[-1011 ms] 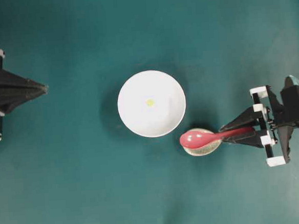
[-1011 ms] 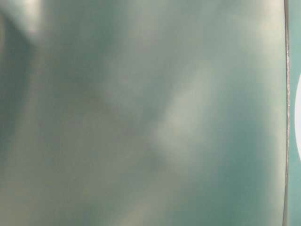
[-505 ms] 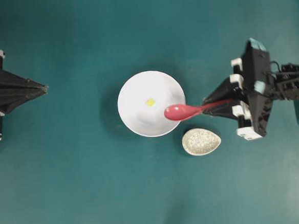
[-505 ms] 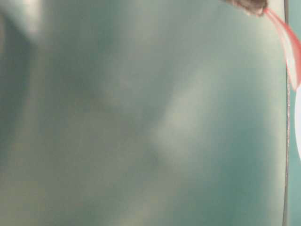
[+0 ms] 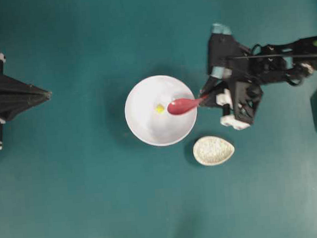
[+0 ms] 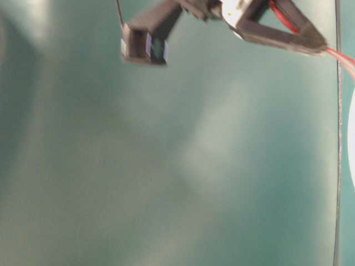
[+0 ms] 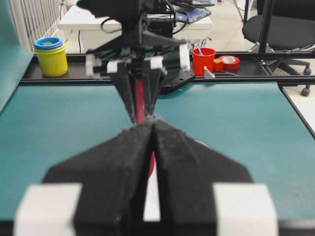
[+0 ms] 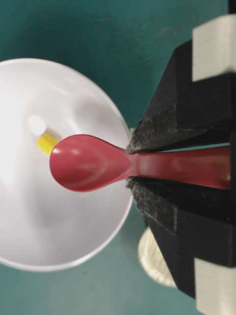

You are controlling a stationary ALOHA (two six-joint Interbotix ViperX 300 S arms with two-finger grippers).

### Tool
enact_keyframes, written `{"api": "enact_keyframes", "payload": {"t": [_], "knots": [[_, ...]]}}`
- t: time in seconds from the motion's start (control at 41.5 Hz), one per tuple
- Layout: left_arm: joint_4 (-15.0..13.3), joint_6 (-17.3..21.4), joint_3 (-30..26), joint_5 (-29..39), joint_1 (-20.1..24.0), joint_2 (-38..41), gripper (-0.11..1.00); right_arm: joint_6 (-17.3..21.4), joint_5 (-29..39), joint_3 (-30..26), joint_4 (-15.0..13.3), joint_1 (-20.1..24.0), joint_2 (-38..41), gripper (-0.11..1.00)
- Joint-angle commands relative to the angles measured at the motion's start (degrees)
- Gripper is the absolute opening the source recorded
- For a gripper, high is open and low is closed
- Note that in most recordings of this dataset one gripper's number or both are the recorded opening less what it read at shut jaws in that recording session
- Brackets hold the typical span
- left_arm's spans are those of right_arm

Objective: Scoop the yellow hexagonal prism block from the bowl with a spoon using the right arm.
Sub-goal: 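Lift the red spoon and carry it over the white bowl, then lower the spoon into the bowl and slide it under the yellow block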

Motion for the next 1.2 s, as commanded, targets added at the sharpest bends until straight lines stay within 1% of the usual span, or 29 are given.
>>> {"api": "enact_keyframes", "payload": {"t": [0.0,0.12,0.217,0.289,0.698,0.89,1.179], "knots": [[0.18,0.09,-0.88,-0.44,0.18,0.53,0.0,0.35,3.34,-3.96,-1.41,-0.44,1.49,0.25],[0.18,0.09,-0.88,-0.53,0.18,0.53,0.0,0.53,6.33,-6.68,-3.34,-0.53,4.04,0.25],[0.18,0.09,-0.88,-0.62,0.18,0.53,0.0,0.79,7.91,-8.09,-4.39,-0.7,5.54,0.24],[0.18,0.09,-0.88,-0.62,0.18,0.53,0.0,0.97,8.44,-8.61,-4.66,-0.7,6.33,0.25],[0.18,0.09,-0.88,-0.88,0.18,0.35,0.0,1.05,8.0,-9.93,-4.66,-0.7,9.23,0.24],[0.18,0.09,-0.97,-0.97,0.18,0.35,0.0,0.79,6.15,-11.34,-4.66,-0.7,11.07,0.25],[0.18,0.09,-0.88,-1.05,0.18,0.35,0.0,0.79,5.45,-13.97,-4.57,0.88,13.1,0.25]]}}
